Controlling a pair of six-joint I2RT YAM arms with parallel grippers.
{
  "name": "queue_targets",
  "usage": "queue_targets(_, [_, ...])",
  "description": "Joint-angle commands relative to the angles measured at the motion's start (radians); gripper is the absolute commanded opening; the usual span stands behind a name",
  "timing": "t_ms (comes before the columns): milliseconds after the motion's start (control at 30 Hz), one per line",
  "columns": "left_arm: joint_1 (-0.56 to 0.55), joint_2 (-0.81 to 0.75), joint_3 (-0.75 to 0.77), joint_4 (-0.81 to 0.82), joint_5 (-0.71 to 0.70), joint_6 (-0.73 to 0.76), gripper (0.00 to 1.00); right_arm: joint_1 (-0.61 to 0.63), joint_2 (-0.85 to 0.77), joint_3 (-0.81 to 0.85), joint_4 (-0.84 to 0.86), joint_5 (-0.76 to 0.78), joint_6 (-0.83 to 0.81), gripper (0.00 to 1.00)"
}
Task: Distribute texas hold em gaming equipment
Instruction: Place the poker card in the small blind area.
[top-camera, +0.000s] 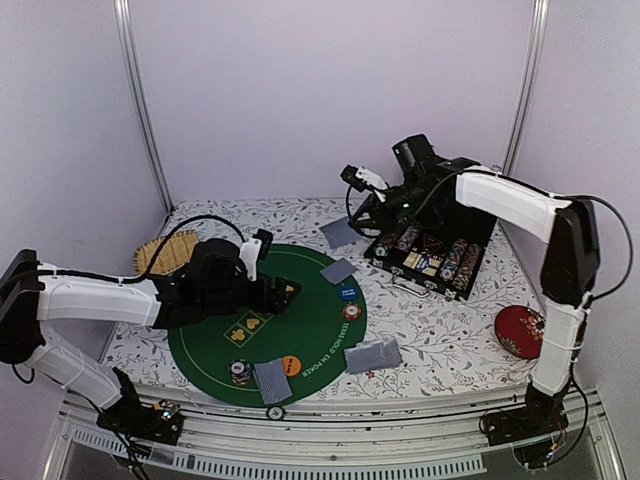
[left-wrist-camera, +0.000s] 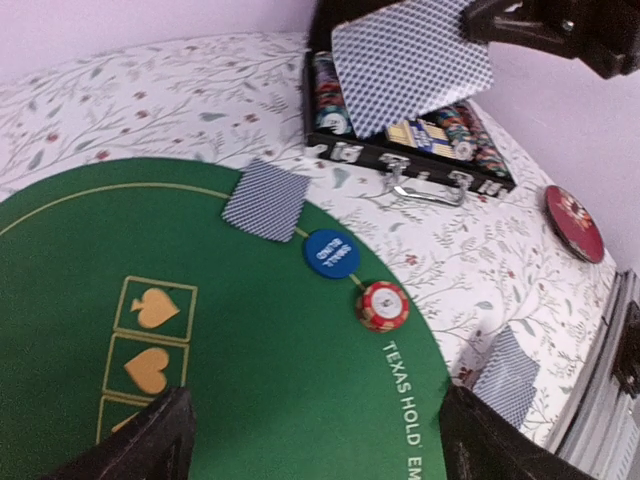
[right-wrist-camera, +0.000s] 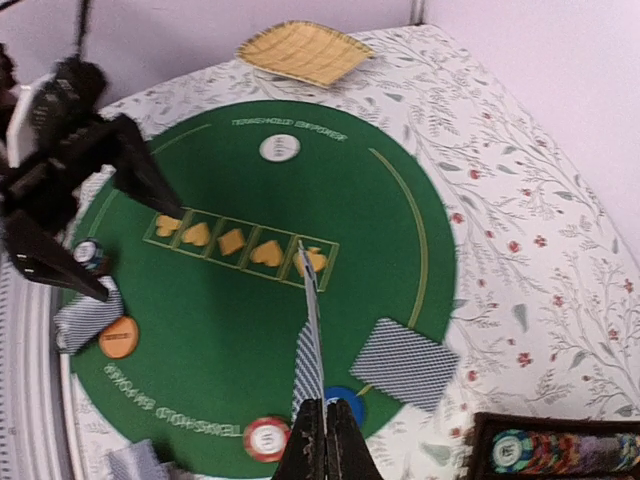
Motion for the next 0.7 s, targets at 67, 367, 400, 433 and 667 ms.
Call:
queue_targets(67, [0.028, -0.058, -0.051, -0.128, -0.084, -0.094, 0.88, -0.044, 0.358, 0.436, -0.332, -0.004, -0.258, 0.02])
queue_targets(367, [0.029, -0.049, -0.058, -0.139, -0.091, -0.099, 0.89, -0.048, 0.592, 0.579, -0.376, -0.118, -0.414, 0.02])
queue_targets(400, [0.029, -0.046, -0.059, -0.141, -0.092, -0.099, 0.89, -0.048, 0.608, 0.591, -0.391, -0.126, -0.433, 0.02])
queue_targets(433, [0.03, -0.043, -0.061, -0.141, -0.092, -0.099, 0.89, -0.048, 0.621, 0.601, -0.404, -0.133, -0.444, 0.02])
queue_targets(667, [0.03, -0.027, -0.063, -0.141, -0.078, -0.1, 0.89, -0.052, 0.66, 0.632, -0.425, -0.154, -0.506, 0.02])
